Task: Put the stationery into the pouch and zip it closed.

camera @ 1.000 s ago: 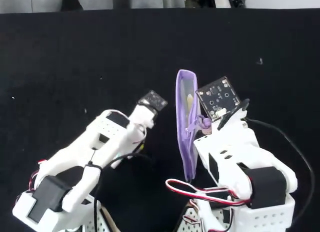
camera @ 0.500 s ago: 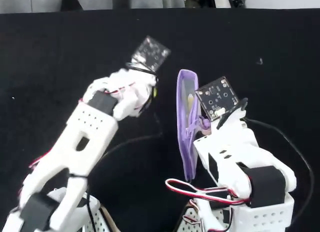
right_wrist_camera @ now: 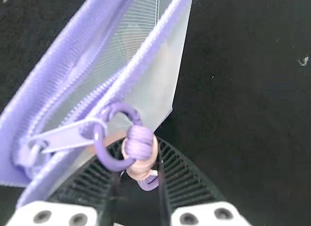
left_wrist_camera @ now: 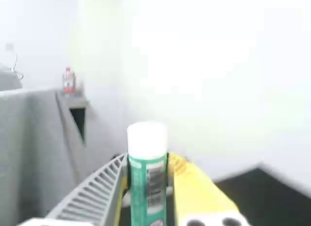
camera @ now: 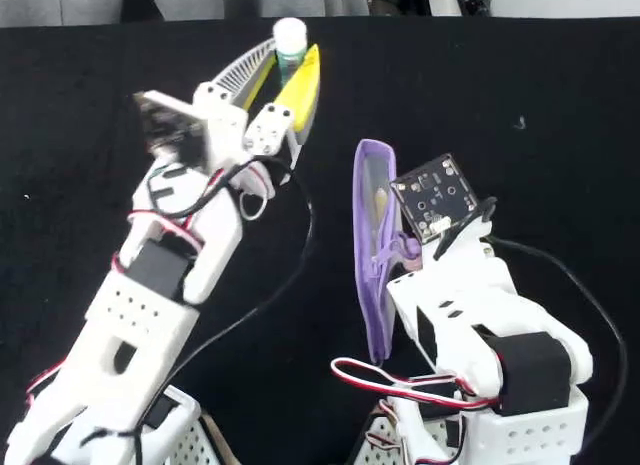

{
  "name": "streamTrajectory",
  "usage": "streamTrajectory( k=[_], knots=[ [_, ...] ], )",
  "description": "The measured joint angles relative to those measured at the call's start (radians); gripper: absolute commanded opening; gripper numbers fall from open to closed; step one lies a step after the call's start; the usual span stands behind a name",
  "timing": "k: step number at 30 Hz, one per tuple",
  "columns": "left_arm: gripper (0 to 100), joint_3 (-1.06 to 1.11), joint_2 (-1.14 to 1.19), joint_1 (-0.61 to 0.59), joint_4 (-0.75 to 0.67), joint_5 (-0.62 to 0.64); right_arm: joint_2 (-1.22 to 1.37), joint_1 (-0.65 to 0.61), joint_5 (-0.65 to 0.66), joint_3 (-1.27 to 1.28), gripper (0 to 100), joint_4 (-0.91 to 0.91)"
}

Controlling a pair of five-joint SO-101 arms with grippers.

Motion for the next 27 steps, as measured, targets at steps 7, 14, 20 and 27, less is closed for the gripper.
streamTrajectory(
  k=[7,14,20,27],
  knots=[
    [3,0.051,-0.173,0.089,-0.002,0.057,0.000,0.000,0.000,0.000,1.1,0.000],
    [3,0.169,-0.295,0.278,-0.002,0.009,0.000,0.000,0.000,0.000,1.1,0.000],
    [3,0.229,-0.304,0.296,-0.002,0.055,0.000,0.000,0.000,0.000,1.1,0.000],
    [3,0.282,-0.304,0.295,-0.017,0.057,0.000,0.000,0.000,0.000,1.1,0.000]
  ],
)
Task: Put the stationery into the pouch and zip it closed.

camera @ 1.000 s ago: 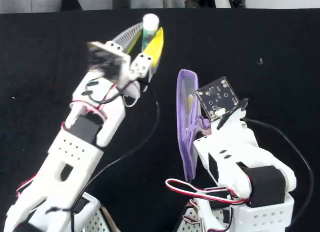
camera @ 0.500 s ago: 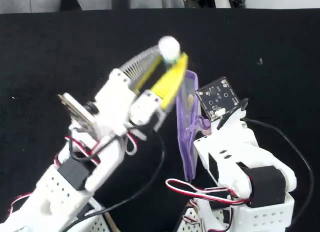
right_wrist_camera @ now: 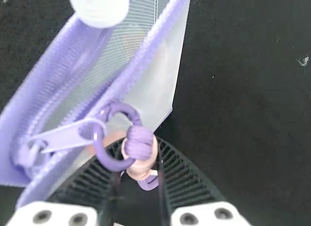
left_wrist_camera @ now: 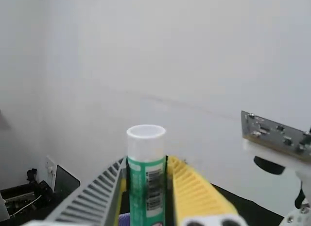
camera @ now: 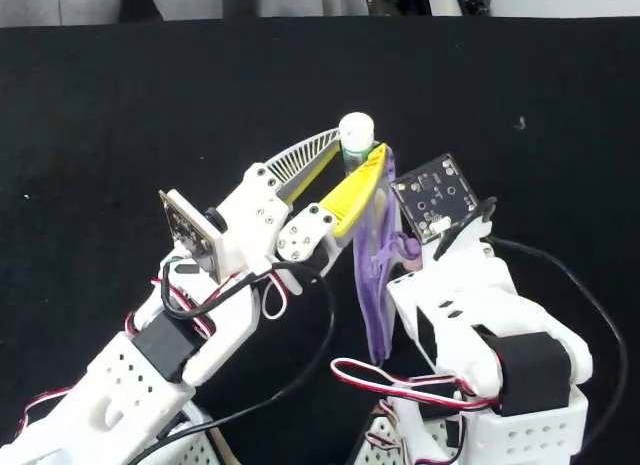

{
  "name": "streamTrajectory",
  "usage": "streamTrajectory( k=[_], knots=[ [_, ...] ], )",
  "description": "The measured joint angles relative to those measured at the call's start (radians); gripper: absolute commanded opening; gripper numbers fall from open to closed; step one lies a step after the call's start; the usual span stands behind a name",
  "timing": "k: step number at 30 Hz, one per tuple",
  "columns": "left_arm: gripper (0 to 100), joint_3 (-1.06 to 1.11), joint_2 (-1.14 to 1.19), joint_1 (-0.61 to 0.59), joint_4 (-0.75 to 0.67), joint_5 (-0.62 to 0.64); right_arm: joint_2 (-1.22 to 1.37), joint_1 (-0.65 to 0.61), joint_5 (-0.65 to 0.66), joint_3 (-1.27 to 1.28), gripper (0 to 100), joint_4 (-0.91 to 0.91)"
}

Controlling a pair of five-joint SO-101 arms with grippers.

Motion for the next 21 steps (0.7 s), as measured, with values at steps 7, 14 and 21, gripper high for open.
streamTrajectory(
  k=[7,14,21],
  knots=[
    [3,0.003,0.087,0.000,-0.104,-0.002,0.000,0.000,0.000,0.000,1.1,0.000],
    [3,0.006,0.262,0.017,-0.190,0.003,0.000,0.003,0.000,0.000,1.1,0.000],
    [15,-0.026,0.262,0.017,-0.084,0.005,0.000,0.003,0.002,0.002,1.1,0.000]
  ],
)
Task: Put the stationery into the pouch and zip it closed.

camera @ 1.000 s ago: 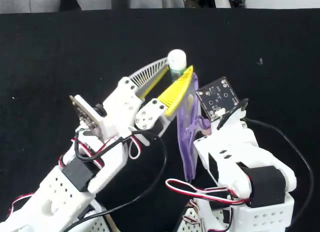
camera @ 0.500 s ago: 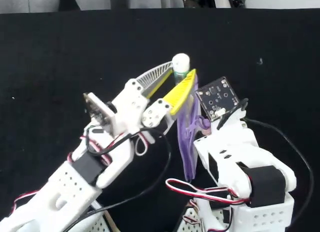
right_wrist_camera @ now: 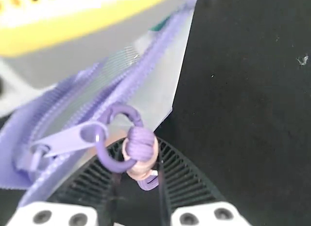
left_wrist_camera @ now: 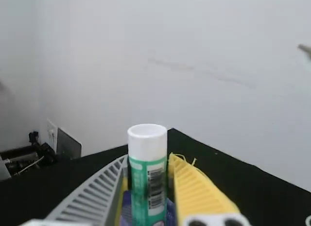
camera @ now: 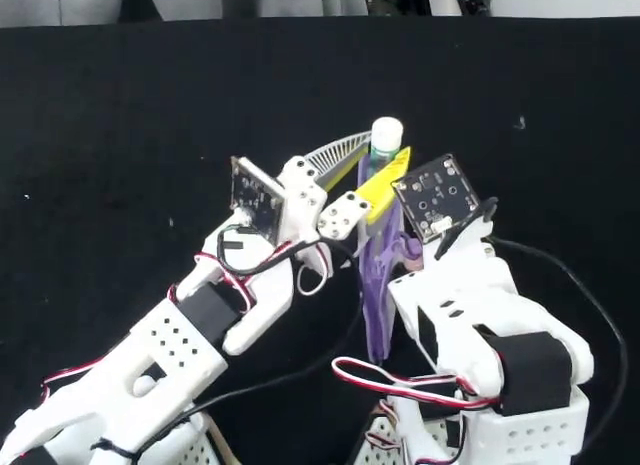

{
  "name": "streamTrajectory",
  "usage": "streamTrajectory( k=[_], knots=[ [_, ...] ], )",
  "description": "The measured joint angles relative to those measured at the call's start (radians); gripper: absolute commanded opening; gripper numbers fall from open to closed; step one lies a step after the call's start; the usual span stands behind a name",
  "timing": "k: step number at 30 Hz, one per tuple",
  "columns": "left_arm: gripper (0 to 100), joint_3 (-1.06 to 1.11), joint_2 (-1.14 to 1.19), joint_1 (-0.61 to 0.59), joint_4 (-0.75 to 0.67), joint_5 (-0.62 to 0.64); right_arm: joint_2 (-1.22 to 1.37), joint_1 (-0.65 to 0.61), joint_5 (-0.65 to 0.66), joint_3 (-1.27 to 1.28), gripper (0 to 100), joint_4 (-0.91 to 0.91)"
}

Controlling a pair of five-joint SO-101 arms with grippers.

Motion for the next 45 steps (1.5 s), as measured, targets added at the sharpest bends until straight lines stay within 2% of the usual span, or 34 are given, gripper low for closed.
streamTrajectory(
  k=[2,6,10,19,23,27,32,38,45],
  knots=[
    [17,-0.031,-0.021,0.000,0.078,0.008,0.000,-0.002,0.000,0.000,1.1,0.000],
    [19,-0.135,-0.075,0.006,0.265,0.120,0.000,-0.002,0.000,0.000,1.1,0.000],
    [20,-0.267,-0.106,-0.041,0.414,0.193,0.000,-0.002,0.000,0.000,1.1,0.000],
    [19,-0.470,-0.121,-0.183,0.641,0.210,0.000,-0.003,0.000,0.000,1.1,-0.003],
    [19,-0.505,-0.123,-0.255,0.775,0.210,0.000,-0.003,0.002,-0.005,1.1,-0.011],
    [19,-0.505,-0.157,-0.269,0.916,0.210,0.003,-0.003,0.002,-0.064,1.1,-0.011],
    [20,-0.505,-0.296,-0.232,1.066,0.210,0.012,-0.003,0.002,-0.155,1.1,-0.028],
    [20,-0.450,-0.543,-0.112,1.212,0.201,0.206,-0.002,0.002,-0.302,1.1,-0.028],
    [20,-0.308,-0.694,0.035,1.254,0.114,0.273,-0.097,-0.026,-0.391,1.1,-0.028]
  ],
)
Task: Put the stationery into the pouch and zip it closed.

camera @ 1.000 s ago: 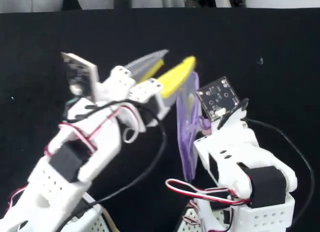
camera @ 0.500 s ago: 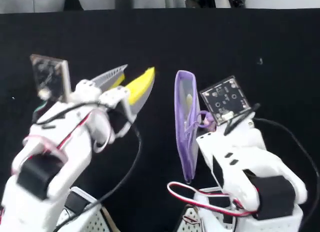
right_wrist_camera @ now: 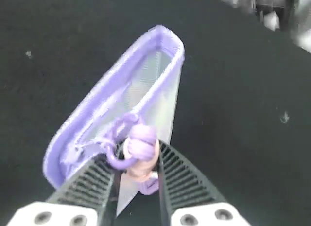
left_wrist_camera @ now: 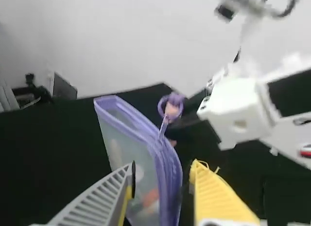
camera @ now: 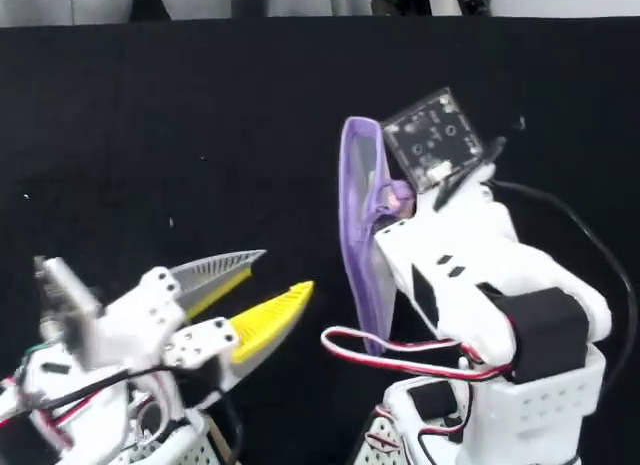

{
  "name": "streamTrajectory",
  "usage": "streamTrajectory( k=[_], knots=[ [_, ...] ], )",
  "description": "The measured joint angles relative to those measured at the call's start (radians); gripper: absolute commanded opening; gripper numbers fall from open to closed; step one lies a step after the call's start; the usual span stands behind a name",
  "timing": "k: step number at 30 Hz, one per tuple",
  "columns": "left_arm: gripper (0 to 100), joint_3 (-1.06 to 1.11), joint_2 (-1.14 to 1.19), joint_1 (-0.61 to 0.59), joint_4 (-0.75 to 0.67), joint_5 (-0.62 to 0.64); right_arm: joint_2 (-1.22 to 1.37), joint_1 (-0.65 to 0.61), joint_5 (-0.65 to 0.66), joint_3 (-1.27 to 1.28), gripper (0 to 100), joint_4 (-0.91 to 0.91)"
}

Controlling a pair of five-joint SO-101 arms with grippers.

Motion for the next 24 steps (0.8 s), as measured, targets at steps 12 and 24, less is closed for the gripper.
streamTrajectory(
  k=[12,24],
  knots=[
    [20,0.296,0.040,0.018,-0.166,-0.140,0.000,-0.094,-0.008,-0.012,1.1,0.000],
    [19,0.585,0.052,0.069,-0.542,-0.021,0.000,-0.095,-0.009,-0.012,1.1,0.000]
  ],
)
